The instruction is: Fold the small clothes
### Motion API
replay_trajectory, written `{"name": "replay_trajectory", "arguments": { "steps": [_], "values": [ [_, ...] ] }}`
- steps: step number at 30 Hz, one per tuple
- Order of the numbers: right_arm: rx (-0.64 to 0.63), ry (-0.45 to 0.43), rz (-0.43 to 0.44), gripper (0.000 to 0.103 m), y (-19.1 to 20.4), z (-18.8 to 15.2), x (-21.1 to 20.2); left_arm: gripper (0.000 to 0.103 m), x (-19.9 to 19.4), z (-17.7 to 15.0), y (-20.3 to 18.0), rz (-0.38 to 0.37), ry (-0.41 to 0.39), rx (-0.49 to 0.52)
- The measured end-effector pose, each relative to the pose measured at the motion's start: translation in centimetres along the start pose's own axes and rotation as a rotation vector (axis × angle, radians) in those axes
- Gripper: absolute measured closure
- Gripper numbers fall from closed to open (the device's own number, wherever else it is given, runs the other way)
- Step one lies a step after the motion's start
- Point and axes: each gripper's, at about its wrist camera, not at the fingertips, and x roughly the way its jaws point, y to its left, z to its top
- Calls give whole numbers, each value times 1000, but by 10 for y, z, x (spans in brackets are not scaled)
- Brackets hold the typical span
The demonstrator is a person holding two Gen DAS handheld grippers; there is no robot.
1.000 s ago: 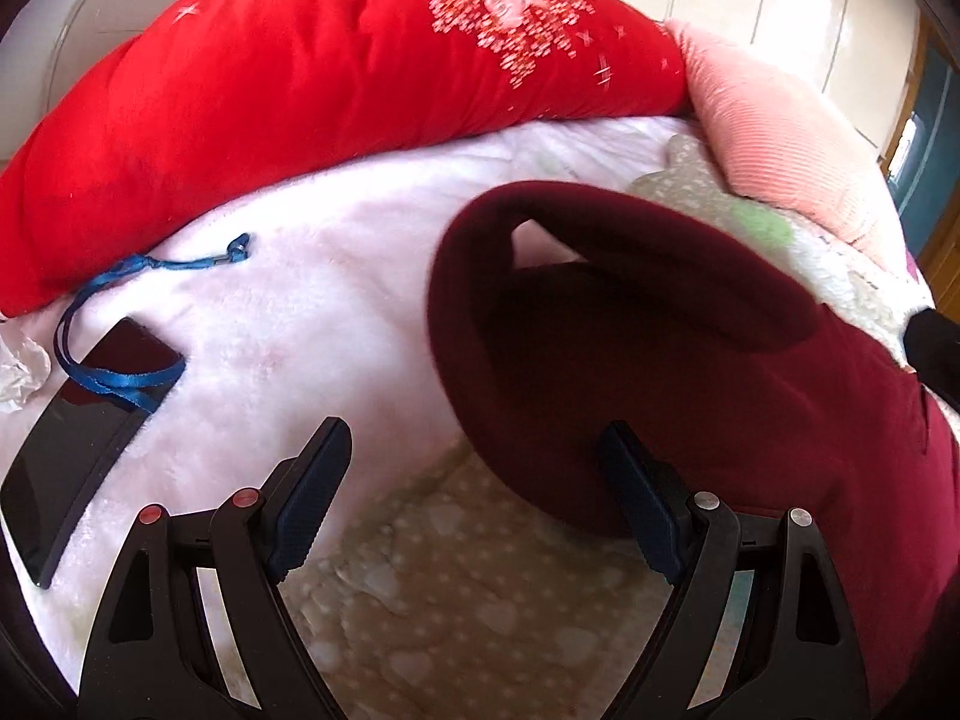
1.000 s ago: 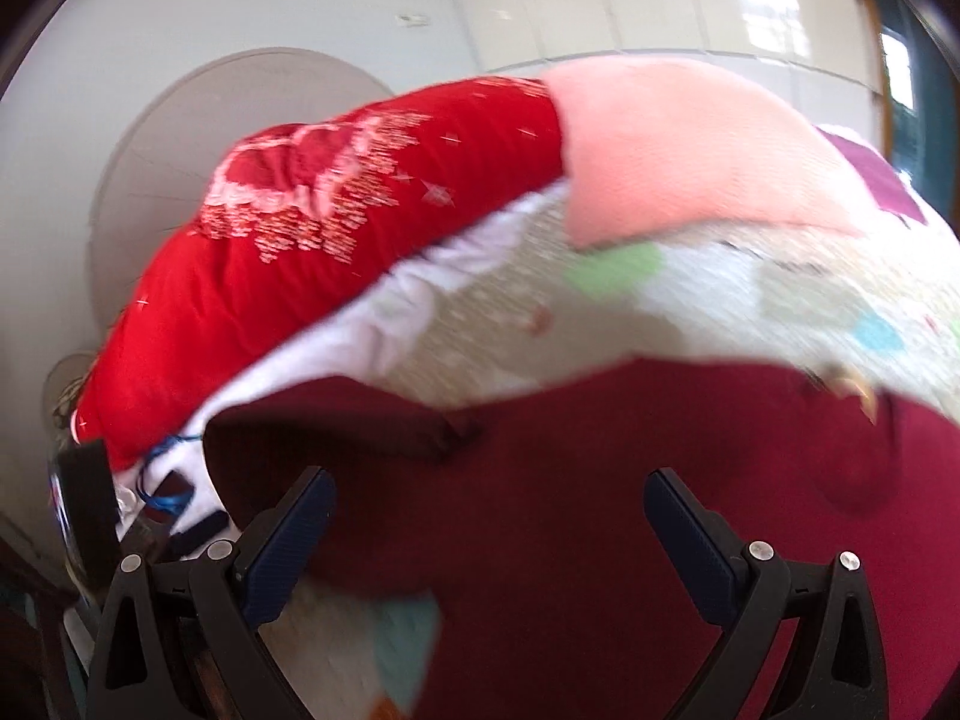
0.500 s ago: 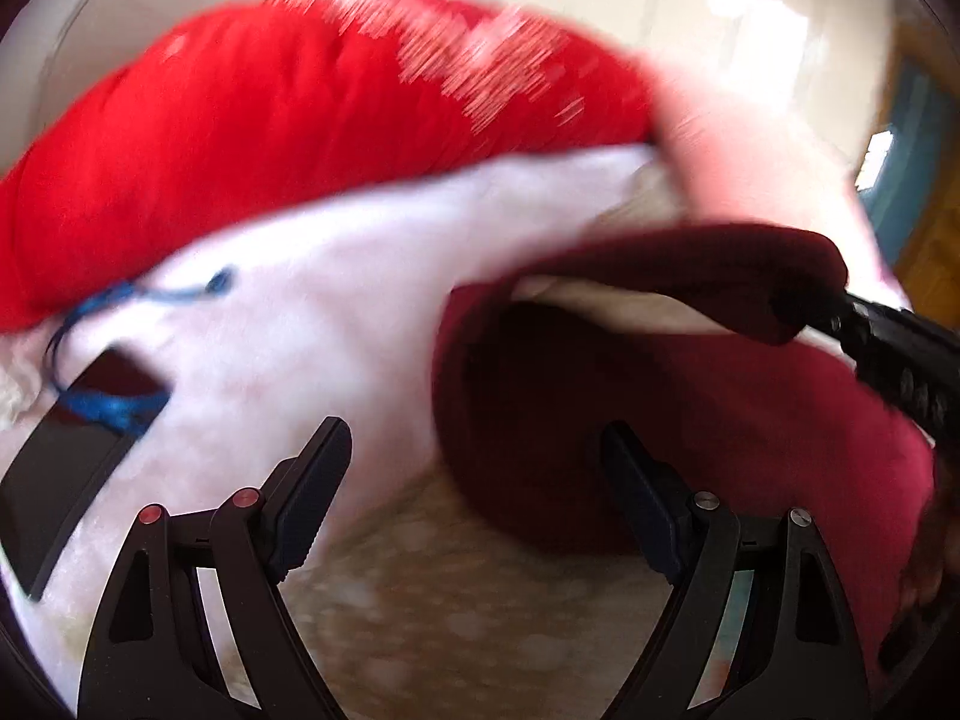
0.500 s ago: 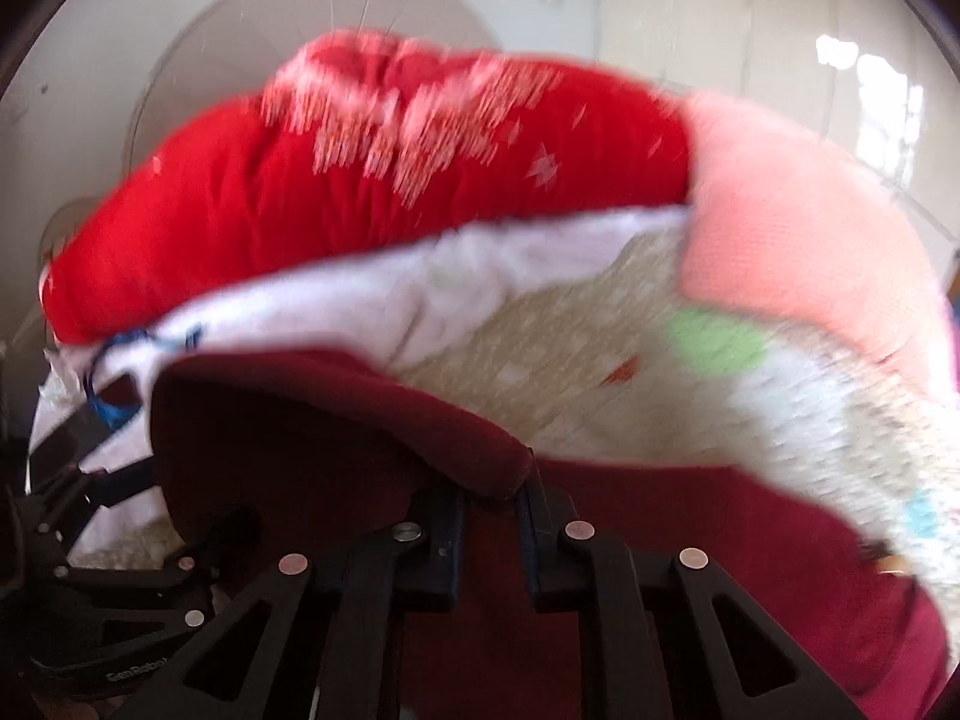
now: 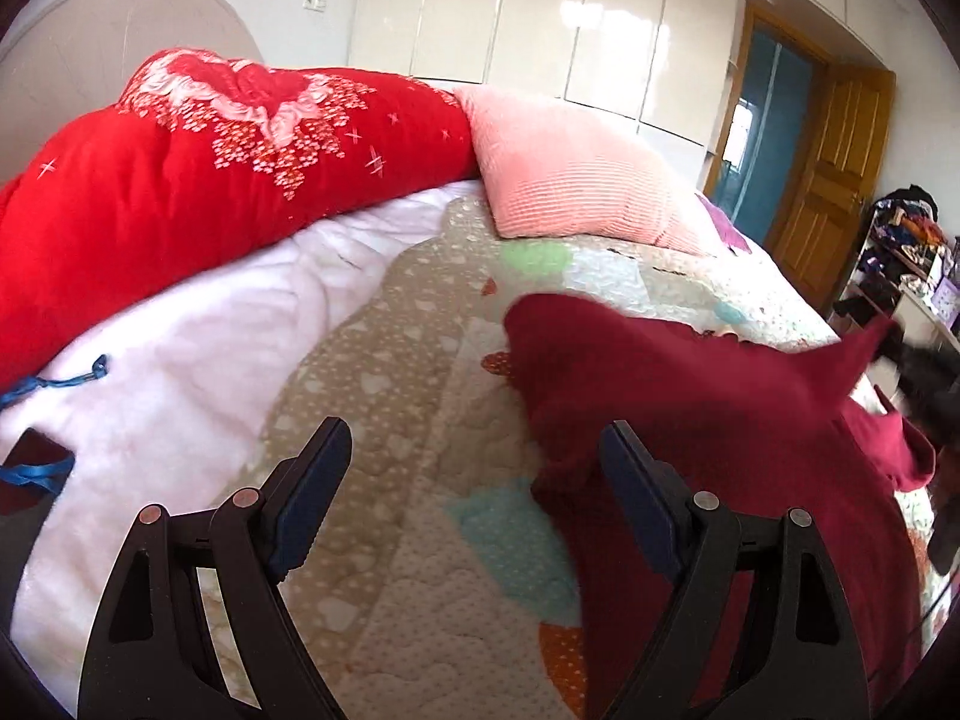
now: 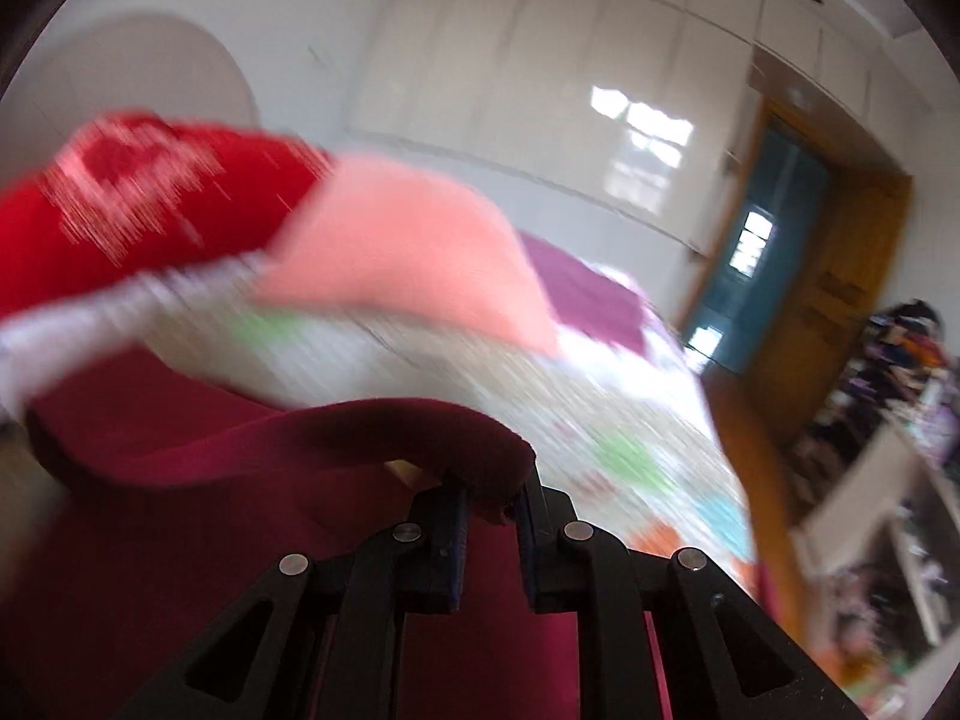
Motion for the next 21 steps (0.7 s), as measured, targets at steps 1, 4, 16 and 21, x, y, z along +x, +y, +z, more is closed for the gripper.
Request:
{"name": "replay_trajectory", "arguments": {
  "steps": [1, 4, 16, 21],
  "values": [
    [-12, 31, -23, 90, -4, -13, 9, 18, 3, 0, -4, 6, 1, 15],
    [-46, 172, 15, 90, -10, -43, 31, 18, 11, -3, -13, 10, 20, 42],
    [122, 154, 227, 36, -23, -30, -8, 18, 38, -1, -28, 35, 79, 38],
    [124, 130, 481, 43, 53, 24, 21, 18, 56, -9, -23, 95, 166, 27]
  ]
}}
